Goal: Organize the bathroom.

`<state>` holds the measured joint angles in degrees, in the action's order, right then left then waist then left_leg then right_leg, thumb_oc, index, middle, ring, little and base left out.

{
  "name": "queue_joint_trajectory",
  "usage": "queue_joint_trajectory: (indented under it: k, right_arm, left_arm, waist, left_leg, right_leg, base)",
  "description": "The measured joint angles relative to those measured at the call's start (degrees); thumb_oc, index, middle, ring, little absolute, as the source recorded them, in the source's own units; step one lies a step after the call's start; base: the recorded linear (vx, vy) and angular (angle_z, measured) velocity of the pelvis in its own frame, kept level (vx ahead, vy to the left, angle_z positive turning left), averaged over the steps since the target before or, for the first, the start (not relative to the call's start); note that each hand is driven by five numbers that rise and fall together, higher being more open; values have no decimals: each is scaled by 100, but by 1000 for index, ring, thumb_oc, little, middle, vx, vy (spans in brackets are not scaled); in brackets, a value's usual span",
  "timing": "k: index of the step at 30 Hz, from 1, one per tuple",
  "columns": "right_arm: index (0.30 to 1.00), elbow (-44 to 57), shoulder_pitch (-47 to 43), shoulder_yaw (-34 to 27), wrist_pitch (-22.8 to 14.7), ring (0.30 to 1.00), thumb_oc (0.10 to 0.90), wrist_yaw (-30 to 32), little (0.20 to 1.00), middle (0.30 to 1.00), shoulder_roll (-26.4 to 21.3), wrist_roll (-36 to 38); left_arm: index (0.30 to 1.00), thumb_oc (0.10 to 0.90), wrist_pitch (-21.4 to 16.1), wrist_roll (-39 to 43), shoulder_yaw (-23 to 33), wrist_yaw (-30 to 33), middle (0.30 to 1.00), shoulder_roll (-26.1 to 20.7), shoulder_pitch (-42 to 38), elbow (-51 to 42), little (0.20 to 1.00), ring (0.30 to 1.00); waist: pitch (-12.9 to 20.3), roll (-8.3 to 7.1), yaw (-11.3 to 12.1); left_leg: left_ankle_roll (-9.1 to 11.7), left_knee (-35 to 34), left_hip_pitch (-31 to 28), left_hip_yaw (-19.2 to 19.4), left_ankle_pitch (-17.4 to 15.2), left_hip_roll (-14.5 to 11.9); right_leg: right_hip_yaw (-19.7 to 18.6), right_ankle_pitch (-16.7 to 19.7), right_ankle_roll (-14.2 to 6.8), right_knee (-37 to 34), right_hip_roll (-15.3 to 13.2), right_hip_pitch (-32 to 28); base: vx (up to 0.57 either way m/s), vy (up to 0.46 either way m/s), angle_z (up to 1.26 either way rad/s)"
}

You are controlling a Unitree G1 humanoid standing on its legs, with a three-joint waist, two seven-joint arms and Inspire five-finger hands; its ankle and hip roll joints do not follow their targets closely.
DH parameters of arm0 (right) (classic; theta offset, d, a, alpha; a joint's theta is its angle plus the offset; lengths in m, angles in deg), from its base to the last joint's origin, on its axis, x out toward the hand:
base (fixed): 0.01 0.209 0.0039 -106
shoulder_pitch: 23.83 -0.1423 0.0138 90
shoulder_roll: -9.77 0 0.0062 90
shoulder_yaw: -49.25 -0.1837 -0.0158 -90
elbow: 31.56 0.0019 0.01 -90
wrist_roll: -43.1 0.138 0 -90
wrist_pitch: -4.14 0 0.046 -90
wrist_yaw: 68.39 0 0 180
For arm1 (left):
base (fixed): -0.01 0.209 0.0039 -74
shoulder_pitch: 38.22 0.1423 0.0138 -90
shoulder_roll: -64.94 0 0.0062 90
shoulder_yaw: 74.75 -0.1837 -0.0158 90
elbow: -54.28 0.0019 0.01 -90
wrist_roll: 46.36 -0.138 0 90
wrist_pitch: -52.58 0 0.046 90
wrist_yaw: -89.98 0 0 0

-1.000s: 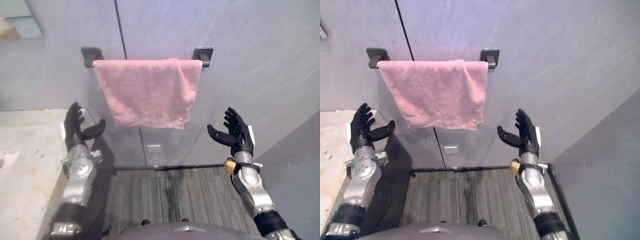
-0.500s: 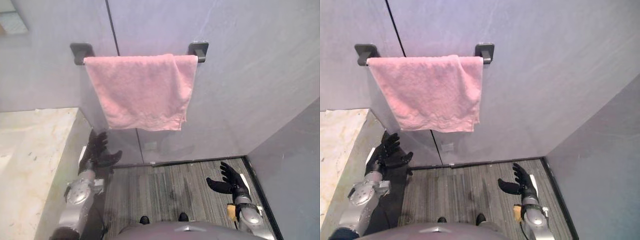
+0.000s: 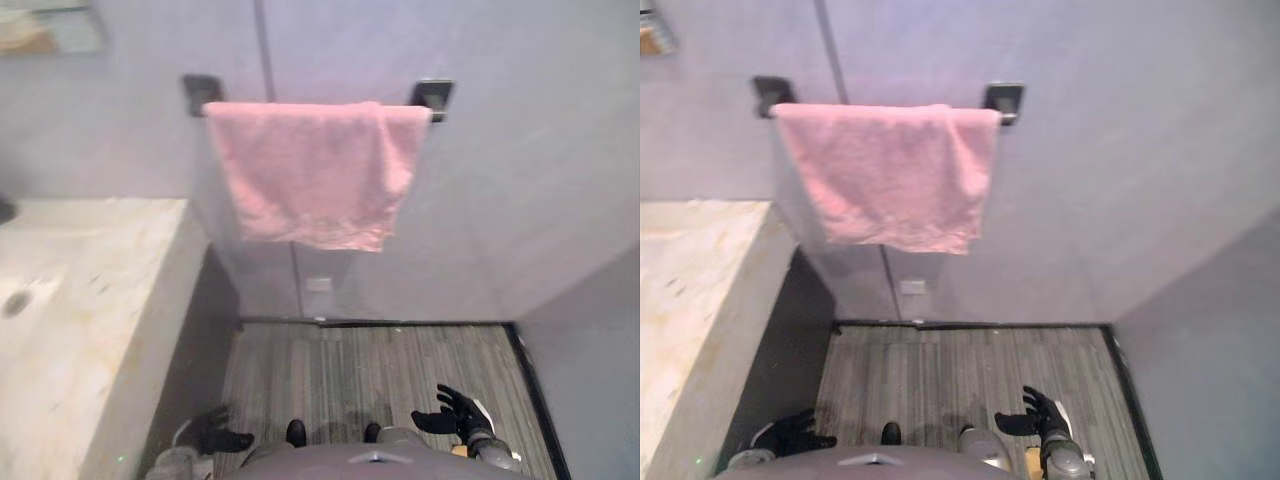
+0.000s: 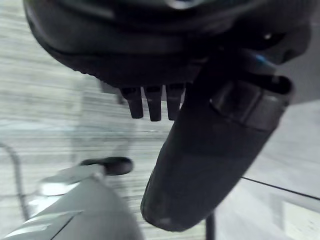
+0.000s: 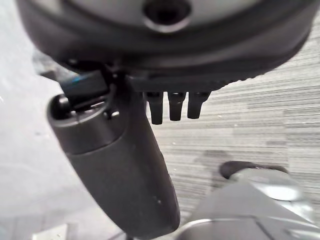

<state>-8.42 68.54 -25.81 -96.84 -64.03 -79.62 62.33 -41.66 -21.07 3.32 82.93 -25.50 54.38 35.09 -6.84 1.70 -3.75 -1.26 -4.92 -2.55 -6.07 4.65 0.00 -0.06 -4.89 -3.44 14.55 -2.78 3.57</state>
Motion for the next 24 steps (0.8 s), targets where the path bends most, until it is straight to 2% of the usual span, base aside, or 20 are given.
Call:
queue_joint_trajectory:
  k: [2,4,5,6,7,8,9,10,13,14,15,16,17,18,19,20,21,22,23,24]
  right_arm:
    - [900,-231,-141,46,51,900,800,-140,900,900,79,142]
    - [900,-329,-283,62,214,900,800,-261,900,900,135,145]
    - [900,-415,-458,132,341,900,800,-279,900,900,80,134]
    - [900,-433,-562,137,441,900,800,-276,900,900,43,134]
    - [900,-432,-615,137,548,900,800,-269,900,900,6,153]
    - [900,-435,-604,119,756,900,800,-217,900,900,-26,162]
    - [900,-442,-566,103,852,900,800,-196,900,900,-35,162]
    - [900,-485,-517,81,993,900,800,-176,900,900,-37,185]
    - [900,-631,-444,31,1175,900,800,-144,900,900,-8,170]
    - [900,-635,-419,77,1198,900,800,-148,900,900,-4,140]
    - [900,-619,-383,114,1224,900,800,-136,900,900,-11,146]
    - [900,-619,-383,114,1224,900,800,-136,900,900,-11,146]
    - [900,-592,-365,103,1278,900,800,-118,900,900,-8,151]
    - [900,-576,-289,77,1395,900,800,-111,900,900,-7,165]
    - [900,-717,-249,-22,1507,900,800,-109,900,900,-16,163]
    - [900,-747,-190,-103,1568,900,800,-109,900,900,-53,164]
    - [900,-747,-190,-103,1568,900,800,-109,900,900,-53,164]
    - [900,-770,-44,-152,1606,900,800,-100,900,900,-89,163]
    - [900,-768,113,-242,1637,900,800,-100,900,900,-202,163]
    - [900,-777,232,-309,1646,900,800,-100,900,900,-312,163]
  left_arm:
    - [900,800,153,111,129,-111,900,-26,108,94,900,900]
    - [900,800,474,91,162,-94,900,-53,141,182,900,900]
    - [900,800,668,82,183,-79,900,12,110,347,900,900]
    - [900,800,870,85,267,-106,900,65,16,452,900,900]
    - [900,800,972,20,258,-105,900,108,37,563,900,900]
    - [900,800,1121,-165,246,-80,900,155,-69,666,900,900]
    - [900,800,1188,-170,251,-88,900,175,-113,682,900,900]
    - [900,800,1203,-167,247,-99,900,242,10,679,900,900]
    - [900,800,1168,-117,268,-138,900,378,89,744,900,900]
    - [900,800,1171,-91,274,-121,900,403,90,743,900,900]
    - [900,800,1171,-93,278,-121,900,431,67,738,900,900]
    - [900,800,1171,-93,278,-121,900,431,67,738,900,900]
    - [900,800,1178,-131,223,-119,900,441,22,727,900,900]
    - [900,800,1185,-199,87,-88,900,396,-56,779,900,900]
    - [900,800,1218,-353,88,-73,900,378,-82,865,900,900]
    - [900,800,1253,-356,88,-59,900,383,-72,915,900,900]
    - [900,800,1253,-356,88,-59,900,383,-72,915,900,900]
    - [900,800,1302,-377,90,-43,900,406,-45,943,900,900]
    - [900,800,1311,-399,90,-41,900,448,24,940,900,900]
    - [900,800,1311,-420,89,3,900,540,135,937,900,900]
  waist:
    - [33,-62,121]
    - [70,-131,284]
    - [65,-60,314]
    - [13,-4,304]
    - [-9,113,347]
    - [-97,91,322]
    - [-107,79,306]
    - [-124,47,340]
    - [-184,-130,235]
    - [-215,-243,238]
    - [-222,-290,219]
    - [-222,-290,219]
    - [-214,-254,235]
    - [-223,-323,224]
    - [-189,-351,180]
    - [-131,-326,179]
    - [-131,-326,179]
    - [-89,-268,154]
    - [3,-119,102]
    - [116,86,54]
  left_leg:
    - [47,-23,152,-228,101,77]
    - [207,0,273,-310,186,37]
    - [404,88,445,-391,236,-71]
    - [422,260,655,-206,74,-150]
    - [419,292,721,-100,54,-237]
    - [338,389,788,134,-63,-323]
    - [332,408,802,242,-100,-349]
    - [346,441,801,512,-186,-344]
    - [399,914,810,789,-228,-201]
    - [358,1224,812,796,-318,-120]
    - [331,1375,797,812,-388,-109]
    - [331,1375,797,812,-388,-109]
    - [314,1470,716,838,-442,-121]
    - [554,1642,640,1042,-613,-136]
    - [693,1652,429,1213,-675,-227]
    - [772,1649,359,1358,-687,-369]
    - [772,1649,359,1358,-687,-369]
    - [823,1635,227,1520,-680,-633]
    - [823,1629,122,1628,-682,-899]
    - [771,1580,-43,1764,-674,-1132]
  right_leg:
    - [-173,-132,120,67,99,33]
    - [-151,-344,327,37,364,-8]
    - [-155,-265,452,-271,494,-59]
    - [-56,-52,534,-583,559,-161]
    - [66,89,598,-605,620,-203]
    - [337,115,648,-710,583,-301]
    - [450,97,648,-781,559,-343]
    - [756,179,743,-860,448,-393]
    - [1170,324,811,-1314,257,-705]
    - [1282,442,784,-1565,169,-811]
    - [1409,507,768,-1721,102,-860]
    - [1409,507,768,-1721,102,-860]
    - [1582,710,724,-1795,27,-870]
    - [1876,840,625,-1958,-133,-952]
    - [2217,866,520,-1957,-390,-1008]
    - [2401,885,424,-1955,-506,-1006]
    - [2401,885,424,-1955,-506,-1006]
    - [2688,872,293,-1921,-658,-1063]
    - [2948,881,149,-1916,-765,-1131]
    - [3154,804,-102,-1704,-931,-1156]
  base:
    - [-312,-269,109]
    - [-283,-193,53]
    - [-339,-145,53]
    - [-299,-59,66]
    - [-272,-25,95]
    - [-232,58,88]
    - [-236,87,101]
    - [-277,117,83]
    - [-203,117,93]
    - [-195,181,72]
    - [-177,163,56]
    - [-162,191,51]
    - [-93,188,61]
    - [-169,417,125]
    - [-151,446,134]
    - [-107,339,99]
    - [-65,265,93]
    - [-75,298,115]
    - [-109,410,173]
    - [-144,569,150]
